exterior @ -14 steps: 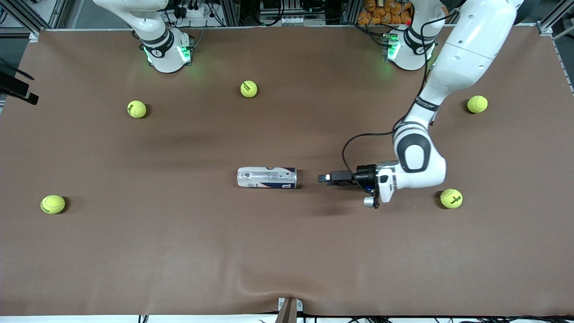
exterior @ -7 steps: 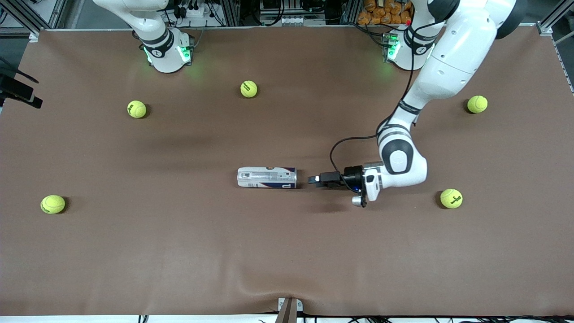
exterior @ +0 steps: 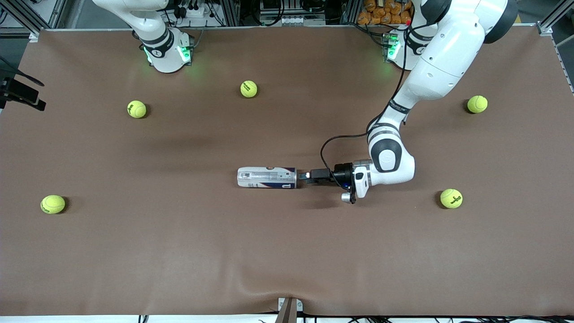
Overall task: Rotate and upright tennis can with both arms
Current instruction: 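Reach the left gripper to the can's open end and grasp it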
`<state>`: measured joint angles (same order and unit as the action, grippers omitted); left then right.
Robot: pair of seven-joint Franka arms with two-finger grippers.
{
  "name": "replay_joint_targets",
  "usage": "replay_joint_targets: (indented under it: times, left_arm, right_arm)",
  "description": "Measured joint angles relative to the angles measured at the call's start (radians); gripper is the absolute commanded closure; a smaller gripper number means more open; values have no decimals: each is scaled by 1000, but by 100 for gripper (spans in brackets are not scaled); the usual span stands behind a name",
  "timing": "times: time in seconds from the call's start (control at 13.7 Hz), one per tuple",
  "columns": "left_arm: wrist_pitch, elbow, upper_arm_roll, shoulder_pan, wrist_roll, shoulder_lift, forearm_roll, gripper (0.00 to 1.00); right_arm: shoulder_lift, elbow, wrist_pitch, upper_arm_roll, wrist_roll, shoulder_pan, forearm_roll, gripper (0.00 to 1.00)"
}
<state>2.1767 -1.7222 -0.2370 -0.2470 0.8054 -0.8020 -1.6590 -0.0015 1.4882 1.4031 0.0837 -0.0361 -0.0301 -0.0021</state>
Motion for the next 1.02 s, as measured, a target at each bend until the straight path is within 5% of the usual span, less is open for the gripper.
replay_joint_targets:
  times: [0.36,0.44,0.51,0.58,0.66,1.02]
  left_arm:
    - [0,3,0,-38,68,-33,-75,0]
    - [0,6,0,-44,77,-41,-79,10]
    - [0,11,0,-47,85,-48,-80,38]
    - [0,16,0,-47,97,-53,-80,78]
    - [0,20,0,-47,123,-59,-80,100]
    - [0,28,4,-41,188,-66,-80,100]
  right_arm:
    - [0,1,-2,1,10,5,-3,0]
    - [0,1,-2,0,10,5,-3,0]
    - [0,1,-2,0,10,5,-2,0]
    - [0,1,-1,0,10,5,0,0]
    - [0,1,-1,0,10,5,4,0]
    - [-1,0,0,0,10,5,7,0]
